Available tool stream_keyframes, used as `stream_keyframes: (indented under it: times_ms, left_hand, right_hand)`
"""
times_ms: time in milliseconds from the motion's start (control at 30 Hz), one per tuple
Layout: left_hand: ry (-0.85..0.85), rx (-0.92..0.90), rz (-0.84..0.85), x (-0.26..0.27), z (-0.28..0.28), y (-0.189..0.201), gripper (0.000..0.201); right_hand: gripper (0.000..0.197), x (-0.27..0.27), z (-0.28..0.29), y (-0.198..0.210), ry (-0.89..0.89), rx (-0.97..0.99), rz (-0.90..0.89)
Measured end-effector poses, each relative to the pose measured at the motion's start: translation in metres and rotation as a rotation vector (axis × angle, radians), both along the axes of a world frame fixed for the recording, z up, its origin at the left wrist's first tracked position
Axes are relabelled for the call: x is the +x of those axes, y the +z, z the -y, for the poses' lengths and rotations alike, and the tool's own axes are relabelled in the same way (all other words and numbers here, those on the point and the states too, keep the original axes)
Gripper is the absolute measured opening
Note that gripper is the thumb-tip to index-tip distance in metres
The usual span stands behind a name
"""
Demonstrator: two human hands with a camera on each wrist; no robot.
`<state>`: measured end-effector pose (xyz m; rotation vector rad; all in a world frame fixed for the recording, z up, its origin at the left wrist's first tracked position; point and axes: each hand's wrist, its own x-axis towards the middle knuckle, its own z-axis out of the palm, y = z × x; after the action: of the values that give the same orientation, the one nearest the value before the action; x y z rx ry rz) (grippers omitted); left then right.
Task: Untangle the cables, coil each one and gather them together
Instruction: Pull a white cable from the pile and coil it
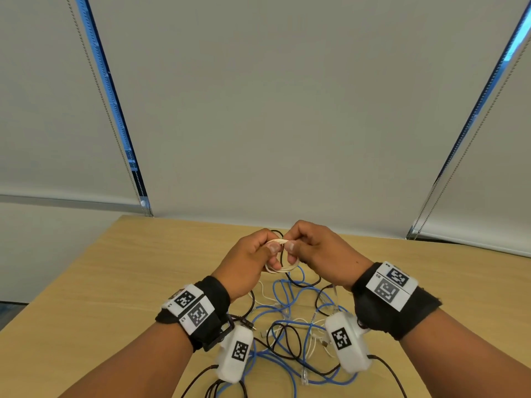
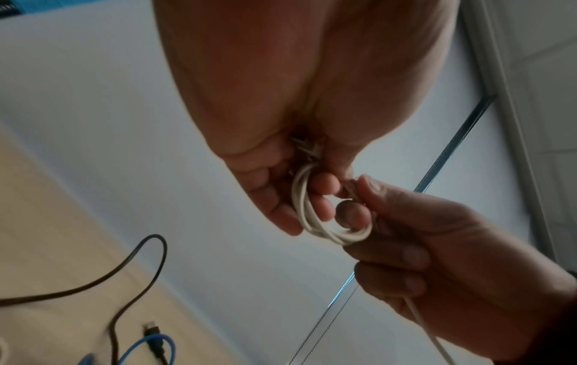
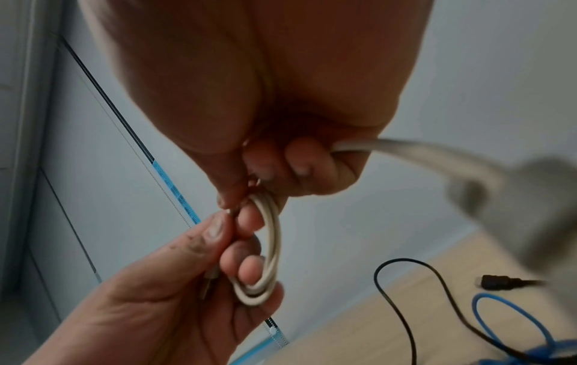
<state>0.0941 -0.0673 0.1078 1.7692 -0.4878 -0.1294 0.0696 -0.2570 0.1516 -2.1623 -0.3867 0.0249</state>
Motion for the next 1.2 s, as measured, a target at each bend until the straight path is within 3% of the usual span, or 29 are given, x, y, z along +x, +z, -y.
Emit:
stream_keyframes:
  times_ms: [167, 333, 400, 533, 700, 767, 867, 933, 1200]
  left_hand:
    - [0.126, -0.027, -0.067, 0.008, -0.015, -0.001, 0.024]
    - [0.108, -0.147, -0.200, 0.007, -0.014, -0.004, 0.024]
    - [0.073, -0.232, -0.283, 0.005, -0.010, -0.005, 0.023]
    - [0.005, -0.348, -0.434, 0.001, -0.003, -0.006, 0.021]
    - [-0.062, -0.418, -0.547, -0.006, 0.006, -0.009, 0.024]
    - [-0.048, -0.444, -0.544, -0.007, 0.008, -0.010, 0.024]
    - [0.016, -0.504, -0.501, -0.004, 0.003, -0.007, 0.023]
    - [0.040, -0.525, -0.488, 0.000, -0.002, -0.005, 0.020]
    - [0.012, -0.393, -0.503, -0.005, -0.002, -0.011, 0.020]
  right_hand:
    - [0.013, 0.005, 0.022, -0.002, -0.054, -0.235, -0.076]
    - [0.020, 0.009, 0.035, -0.012, -0.172, -0.422, -0.010]
    - [0.021, 0.012, 0.035, -0.016, -0.230, -0.302, 0.001]
    - [0.014, 0.014, 0.033, -0.013, -0.331, 0.215, -0.062]
    - [0.024, 0.011, 0.019, -0.012, -0.300, 0.635, -0.181]
    - [0.031, 0.011, 0.013, -0.015, -0.317, 0.527, -0.142]
    - [0.035, 0.009, 0.013, -0.018, -0.299, 0.062, -0.049]
    - [0.031, 0.010, 0.016, -0.023, -0.224, -0.043, -0.061]
    - [0.028, 0.017, 0.018, -0.020, -0.228, 0.415, -0.144]
